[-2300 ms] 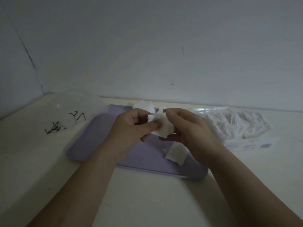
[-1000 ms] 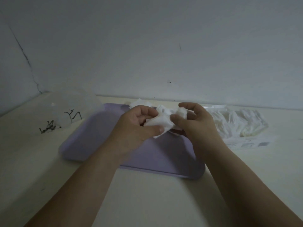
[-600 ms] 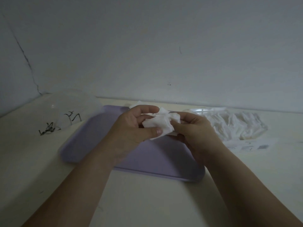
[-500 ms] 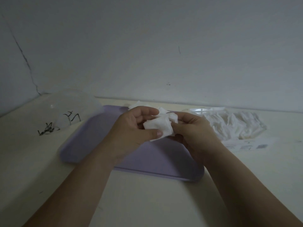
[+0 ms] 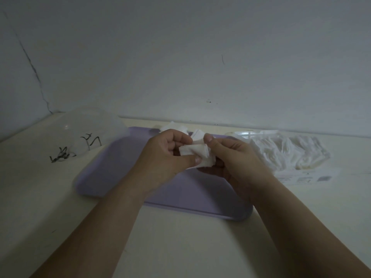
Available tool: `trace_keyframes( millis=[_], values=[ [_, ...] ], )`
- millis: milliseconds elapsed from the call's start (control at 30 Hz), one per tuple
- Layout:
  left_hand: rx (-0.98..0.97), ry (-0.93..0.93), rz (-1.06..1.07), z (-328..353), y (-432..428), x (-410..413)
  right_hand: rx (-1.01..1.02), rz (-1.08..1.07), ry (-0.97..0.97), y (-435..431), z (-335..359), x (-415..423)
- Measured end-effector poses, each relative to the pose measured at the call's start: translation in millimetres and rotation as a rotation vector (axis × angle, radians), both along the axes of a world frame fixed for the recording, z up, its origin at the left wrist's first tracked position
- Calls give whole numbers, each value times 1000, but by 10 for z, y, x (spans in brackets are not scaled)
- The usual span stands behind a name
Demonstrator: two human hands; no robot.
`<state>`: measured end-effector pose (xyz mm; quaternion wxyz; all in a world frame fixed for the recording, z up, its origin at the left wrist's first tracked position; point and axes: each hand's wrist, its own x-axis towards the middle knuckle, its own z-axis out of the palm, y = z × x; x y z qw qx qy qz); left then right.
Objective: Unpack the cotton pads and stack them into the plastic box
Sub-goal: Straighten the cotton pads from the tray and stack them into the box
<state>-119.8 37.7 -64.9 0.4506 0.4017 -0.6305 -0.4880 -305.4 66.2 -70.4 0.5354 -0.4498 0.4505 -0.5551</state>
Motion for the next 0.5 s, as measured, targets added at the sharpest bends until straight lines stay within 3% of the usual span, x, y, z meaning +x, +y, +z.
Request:
trace_keyframes(
  millis=[500],
  values=[
    [-78,-81,197,-48,-13,-46,-25,5,13,56,34,13]
  ],
)
